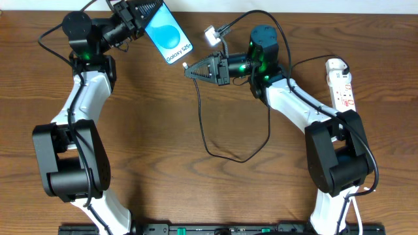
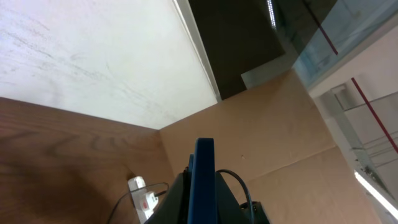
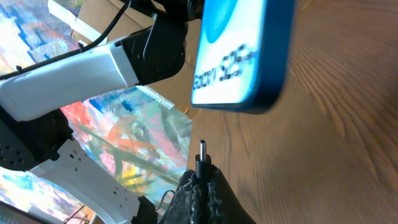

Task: Plug charger to phone and switch on socket

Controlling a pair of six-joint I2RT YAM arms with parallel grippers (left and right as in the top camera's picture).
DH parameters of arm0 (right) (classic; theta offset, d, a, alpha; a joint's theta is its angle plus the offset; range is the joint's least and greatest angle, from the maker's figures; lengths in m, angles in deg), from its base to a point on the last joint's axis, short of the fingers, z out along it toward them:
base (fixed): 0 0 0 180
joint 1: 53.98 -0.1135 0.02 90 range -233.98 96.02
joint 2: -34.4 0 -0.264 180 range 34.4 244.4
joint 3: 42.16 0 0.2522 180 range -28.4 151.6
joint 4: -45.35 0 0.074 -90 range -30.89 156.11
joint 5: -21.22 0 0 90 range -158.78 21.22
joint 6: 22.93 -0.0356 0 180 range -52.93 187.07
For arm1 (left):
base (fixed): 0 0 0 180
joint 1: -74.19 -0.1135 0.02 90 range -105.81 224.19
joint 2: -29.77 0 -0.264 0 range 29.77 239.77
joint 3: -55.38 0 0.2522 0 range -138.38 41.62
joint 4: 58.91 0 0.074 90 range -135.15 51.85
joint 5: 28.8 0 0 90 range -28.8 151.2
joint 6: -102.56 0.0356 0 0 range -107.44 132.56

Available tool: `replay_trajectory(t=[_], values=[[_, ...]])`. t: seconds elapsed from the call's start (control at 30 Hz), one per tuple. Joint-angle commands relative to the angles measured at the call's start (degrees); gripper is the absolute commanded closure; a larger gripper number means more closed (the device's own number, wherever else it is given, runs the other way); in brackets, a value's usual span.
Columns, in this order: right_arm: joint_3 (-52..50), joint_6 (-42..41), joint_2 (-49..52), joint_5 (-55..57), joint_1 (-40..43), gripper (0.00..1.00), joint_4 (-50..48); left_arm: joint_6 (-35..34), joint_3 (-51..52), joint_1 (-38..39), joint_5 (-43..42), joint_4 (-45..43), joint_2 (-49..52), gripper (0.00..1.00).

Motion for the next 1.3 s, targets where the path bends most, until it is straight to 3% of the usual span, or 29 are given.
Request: replay_trajectory(t=[0.0, 1.27], values=[[0.8, 2.5, -1.8, -0.6, 0.0, 0.99, -0.2, 1.8, -0.5, 0.0, 0.7, -0.5, -1.6, 0.93], [0.8, 2.2, -1.8, 3.3, 0.2, 0.99, -0.1, 2.3, -0.5, 1.9, -3.3, -0.5, -1.6, 0.93]])
